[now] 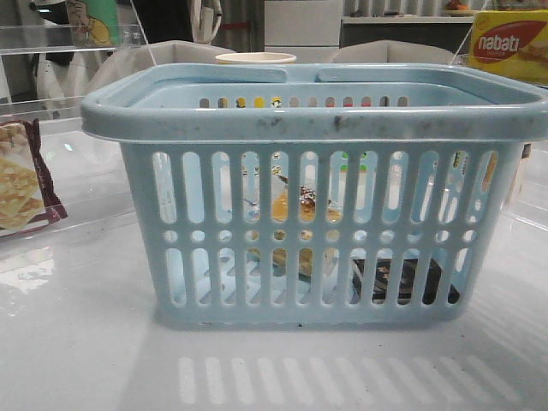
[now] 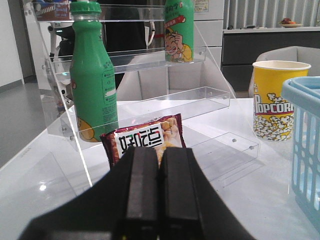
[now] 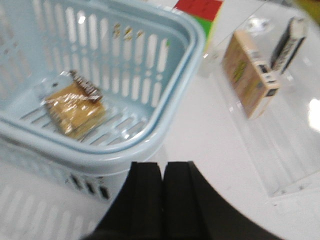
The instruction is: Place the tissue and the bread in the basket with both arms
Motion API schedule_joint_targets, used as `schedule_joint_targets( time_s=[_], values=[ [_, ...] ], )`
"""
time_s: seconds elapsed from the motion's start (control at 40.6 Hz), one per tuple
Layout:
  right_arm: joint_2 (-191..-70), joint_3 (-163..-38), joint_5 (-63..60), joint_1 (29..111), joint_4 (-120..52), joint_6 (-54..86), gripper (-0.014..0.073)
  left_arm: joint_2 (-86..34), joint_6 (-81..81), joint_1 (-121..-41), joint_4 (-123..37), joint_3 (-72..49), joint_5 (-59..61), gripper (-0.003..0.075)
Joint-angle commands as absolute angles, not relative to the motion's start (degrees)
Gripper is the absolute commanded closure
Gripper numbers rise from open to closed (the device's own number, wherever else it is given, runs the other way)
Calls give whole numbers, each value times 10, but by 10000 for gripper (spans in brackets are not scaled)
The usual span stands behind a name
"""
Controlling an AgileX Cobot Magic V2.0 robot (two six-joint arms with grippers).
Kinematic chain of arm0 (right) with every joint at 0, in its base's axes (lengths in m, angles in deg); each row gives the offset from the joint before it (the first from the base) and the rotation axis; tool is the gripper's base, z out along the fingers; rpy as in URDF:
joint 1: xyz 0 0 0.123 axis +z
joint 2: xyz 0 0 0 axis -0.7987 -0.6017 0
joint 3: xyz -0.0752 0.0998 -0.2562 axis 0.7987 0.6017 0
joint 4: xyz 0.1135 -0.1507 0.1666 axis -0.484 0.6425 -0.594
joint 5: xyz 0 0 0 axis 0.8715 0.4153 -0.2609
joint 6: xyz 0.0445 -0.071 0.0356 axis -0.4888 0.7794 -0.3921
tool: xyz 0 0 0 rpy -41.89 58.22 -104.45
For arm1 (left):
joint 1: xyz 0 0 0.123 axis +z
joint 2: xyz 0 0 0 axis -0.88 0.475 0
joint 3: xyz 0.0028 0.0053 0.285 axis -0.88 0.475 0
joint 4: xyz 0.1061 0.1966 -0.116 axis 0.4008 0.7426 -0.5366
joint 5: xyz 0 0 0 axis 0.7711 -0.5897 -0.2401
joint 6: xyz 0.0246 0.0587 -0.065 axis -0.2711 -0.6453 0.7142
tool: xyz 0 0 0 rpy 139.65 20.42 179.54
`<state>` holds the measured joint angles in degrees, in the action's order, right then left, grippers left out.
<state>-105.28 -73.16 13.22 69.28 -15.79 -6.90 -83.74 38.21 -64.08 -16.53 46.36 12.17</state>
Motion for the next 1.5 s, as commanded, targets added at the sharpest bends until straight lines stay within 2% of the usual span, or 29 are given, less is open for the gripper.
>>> schedule_joint_targets(
  time_s=[0.0,0.271,0.542,1.477],
  values=[
    [-982,-679,-23,640,-150,-65,538,-848,382,-645,-165,463,176,629],
    [-792,-487,-176,547,-179,-65,538,-848,382,-645,-165,463,176,629],
    [-704,-393,-192,533,-189,-65,538,-848,382,-645,-165,463,176,629],
    [-701,-386,-177,532,-189,-65,538,-847,382,-645,-165,463,176,629]
  ],
)
